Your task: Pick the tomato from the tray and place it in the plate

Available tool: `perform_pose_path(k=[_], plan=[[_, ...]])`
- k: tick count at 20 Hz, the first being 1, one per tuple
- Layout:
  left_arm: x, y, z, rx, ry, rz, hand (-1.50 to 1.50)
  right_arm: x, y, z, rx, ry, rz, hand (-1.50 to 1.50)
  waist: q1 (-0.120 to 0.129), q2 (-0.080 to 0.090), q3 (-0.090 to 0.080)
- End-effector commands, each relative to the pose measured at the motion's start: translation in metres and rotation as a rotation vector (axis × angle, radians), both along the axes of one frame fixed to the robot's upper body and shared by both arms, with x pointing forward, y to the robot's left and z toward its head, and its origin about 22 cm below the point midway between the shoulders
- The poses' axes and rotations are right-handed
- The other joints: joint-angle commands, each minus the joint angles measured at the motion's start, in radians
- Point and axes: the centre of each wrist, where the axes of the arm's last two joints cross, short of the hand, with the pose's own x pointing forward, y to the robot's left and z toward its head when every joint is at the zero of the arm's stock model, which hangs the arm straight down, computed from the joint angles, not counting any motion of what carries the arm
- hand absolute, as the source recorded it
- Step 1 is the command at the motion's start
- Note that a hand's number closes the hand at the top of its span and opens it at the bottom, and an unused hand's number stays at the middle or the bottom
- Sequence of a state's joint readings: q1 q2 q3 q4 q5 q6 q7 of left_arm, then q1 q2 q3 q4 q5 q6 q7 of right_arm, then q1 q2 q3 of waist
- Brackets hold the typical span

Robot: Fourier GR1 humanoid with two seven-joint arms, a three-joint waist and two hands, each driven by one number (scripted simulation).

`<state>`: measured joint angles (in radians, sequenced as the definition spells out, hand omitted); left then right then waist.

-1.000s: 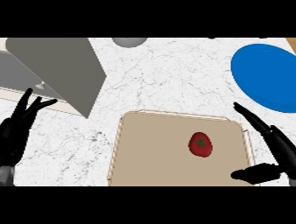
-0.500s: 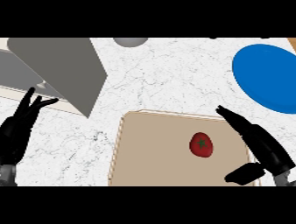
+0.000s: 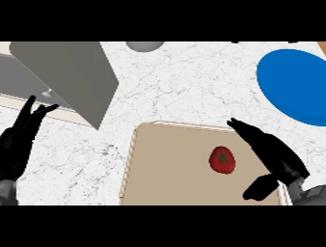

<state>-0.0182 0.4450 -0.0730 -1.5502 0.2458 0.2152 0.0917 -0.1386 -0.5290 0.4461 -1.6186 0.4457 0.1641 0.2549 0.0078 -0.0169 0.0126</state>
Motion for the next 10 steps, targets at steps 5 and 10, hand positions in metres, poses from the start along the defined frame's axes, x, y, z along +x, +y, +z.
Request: perform_pose_path(k=[5,10], plan=[[0.029,-0.033,-0.003,-0.042,0.05,-0.076,0.0,0.011,0.014,-0.012,-0.072,0.056,0.008,-1.5,-0.018,0.021,-0.013],[0.012,-0.036,-0.031,-0.025,0.053,-0.086,0.0,0.006,0.042,-0.028,-0.077,0.034,0.001,-1.5,-0.016,0.02,-0.013]])
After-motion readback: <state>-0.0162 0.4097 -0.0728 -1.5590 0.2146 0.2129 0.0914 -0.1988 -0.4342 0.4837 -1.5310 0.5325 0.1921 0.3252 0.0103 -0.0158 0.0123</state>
